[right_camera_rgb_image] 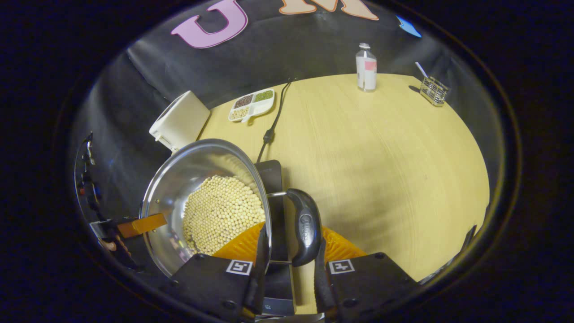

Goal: First push the handle of the pot to place it horizontally, then grasp the pot with both hands and set it on the induction cooktop.

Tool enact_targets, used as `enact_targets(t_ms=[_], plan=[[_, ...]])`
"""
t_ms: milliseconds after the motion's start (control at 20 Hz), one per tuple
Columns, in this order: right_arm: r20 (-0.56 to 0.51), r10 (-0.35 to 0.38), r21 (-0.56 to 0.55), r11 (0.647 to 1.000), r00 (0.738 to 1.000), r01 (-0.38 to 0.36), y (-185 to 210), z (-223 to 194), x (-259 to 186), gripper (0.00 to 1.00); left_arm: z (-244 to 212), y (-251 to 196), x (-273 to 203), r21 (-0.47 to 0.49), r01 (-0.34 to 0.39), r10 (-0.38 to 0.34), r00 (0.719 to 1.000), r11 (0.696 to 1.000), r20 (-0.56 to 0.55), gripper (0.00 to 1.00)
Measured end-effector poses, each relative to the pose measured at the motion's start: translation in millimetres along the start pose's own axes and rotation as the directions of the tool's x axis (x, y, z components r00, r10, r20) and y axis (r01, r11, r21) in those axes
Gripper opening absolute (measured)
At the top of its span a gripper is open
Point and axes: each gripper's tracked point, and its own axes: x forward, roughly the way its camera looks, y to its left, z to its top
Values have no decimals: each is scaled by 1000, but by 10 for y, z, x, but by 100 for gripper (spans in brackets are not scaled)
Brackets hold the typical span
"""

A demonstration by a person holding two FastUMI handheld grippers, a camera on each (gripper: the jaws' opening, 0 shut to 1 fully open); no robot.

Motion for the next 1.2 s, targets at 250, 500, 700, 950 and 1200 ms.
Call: enact_targets(t_ms=[250, 500, 700, 950, 1200], plan=[[-3, -3, -20, 1000, 1000, 3, 37, -31, -6, 47, -4, 46, 45, 1, 23, -23, 1000, 1000, 1, 62], [-18, 0, -26, 1000, 1000, 0, 37, -74, -43, 47, -1, 46, 62, -3, 33, -33, 999, 999, 2, 62], [-31, 16, -8, 1000, 999, -16, 44, -102, -57, 47, 13, 50, 78, 13, 33, -33, 999, 999, 4, 64], [-42, 25, 7, 1000, 999, -25, 33, -99, -42, 47, -4, 49, 68, 12, 31, -31, 1000, 999, 1, 65], [-53, 30, 12, 999, 998, -29, 23, -102, -40, 46, 43, 79, 83, 55, -16, 16, 1000, 998, 5, 72]])
